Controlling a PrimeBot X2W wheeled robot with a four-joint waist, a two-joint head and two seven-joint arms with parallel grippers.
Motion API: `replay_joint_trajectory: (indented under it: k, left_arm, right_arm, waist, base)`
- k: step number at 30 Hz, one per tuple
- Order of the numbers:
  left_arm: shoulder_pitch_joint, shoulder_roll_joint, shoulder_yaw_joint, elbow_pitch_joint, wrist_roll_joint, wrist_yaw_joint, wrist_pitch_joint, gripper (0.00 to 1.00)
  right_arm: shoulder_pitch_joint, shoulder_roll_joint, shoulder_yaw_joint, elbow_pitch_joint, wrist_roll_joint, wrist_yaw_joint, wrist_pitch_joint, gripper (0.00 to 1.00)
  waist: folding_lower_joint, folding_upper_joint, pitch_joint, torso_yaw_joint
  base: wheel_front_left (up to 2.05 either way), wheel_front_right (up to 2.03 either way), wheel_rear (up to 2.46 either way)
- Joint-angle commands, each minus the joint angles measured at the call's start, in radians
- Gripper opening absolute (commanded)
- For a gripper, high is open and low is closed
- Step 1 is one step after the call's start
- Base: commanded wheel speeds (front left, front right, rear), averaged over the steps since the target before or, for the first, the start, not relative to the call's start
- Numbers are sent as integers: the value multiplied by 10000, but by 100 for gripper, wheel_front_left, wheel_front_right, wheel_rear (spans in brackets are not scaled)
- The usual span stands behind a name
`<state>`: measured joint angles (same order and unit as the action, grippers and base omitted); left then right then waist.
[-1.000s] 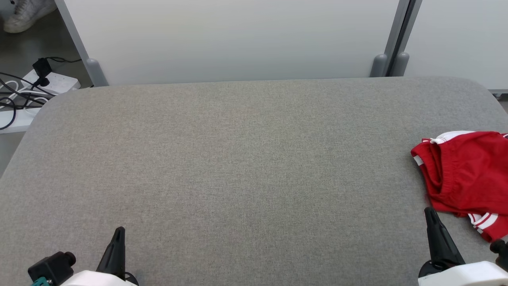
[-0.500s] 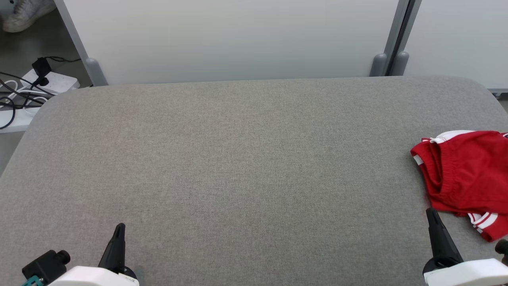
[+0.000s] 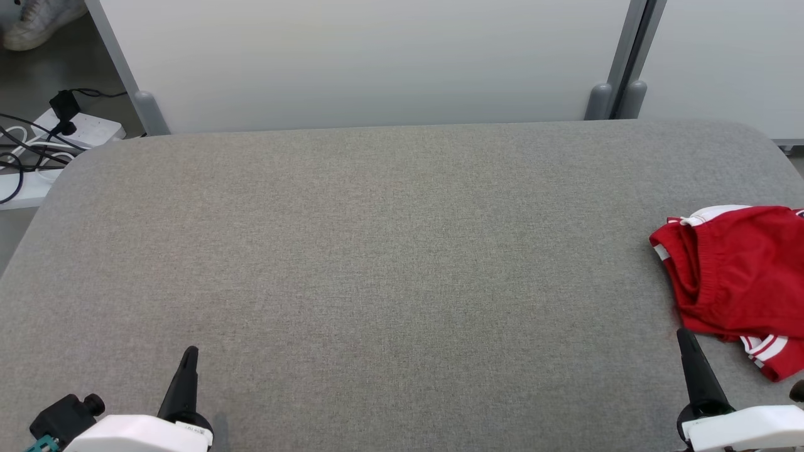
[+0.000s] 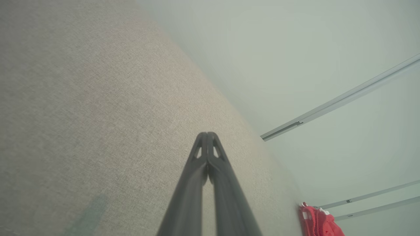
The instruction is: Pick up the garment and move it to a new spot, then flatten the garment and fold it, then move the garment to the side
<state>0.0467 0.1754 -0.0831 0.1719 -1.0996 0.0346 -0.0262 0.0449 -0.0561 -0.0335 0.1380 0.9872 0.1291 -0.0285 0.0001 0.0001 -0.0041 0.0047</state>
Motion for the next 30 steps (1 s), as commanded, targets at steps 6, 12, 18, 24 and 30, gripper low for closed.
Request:
replay_joint_trajectory:
  k: [6,12,18,24,30]
  left_arm:
    - [-736,-5,476,-99,-703,-289,145,0]
    - [-836,-149,647,3,-1257,-458,289,0]
    - [-935,-293,819,106,-1811,-627,433,0]
    - [-1034,-438,992,209,-2364,-795,578,0]
    - [-1133,-582,1163,311,-2911,-963,722,0]
  right_arm:
    - [-631,-188,-15,-99,901,10,163,0]
    - [-737,-198,-57,43,1606,11,273,0]
    - [-844,-206,-101,184,2308,12,386,0]
    - [-950,-212,-147,325,3008,12,500,0]
    - [-1056,-217,-195,465,3699,13,614,0]
  waist:
    - [-1,-1,8,-5]
    - [-1,-1,16,-10]
    - [-1,-1,24,-16]
    - [-1,-1,32,-21]
    - [-1,-1,40,-26]
  base:
    - [0,0,0]
    - [0,0,0]
    - [0,0,0]
    - [0,0,0]
    - [0,0,0]
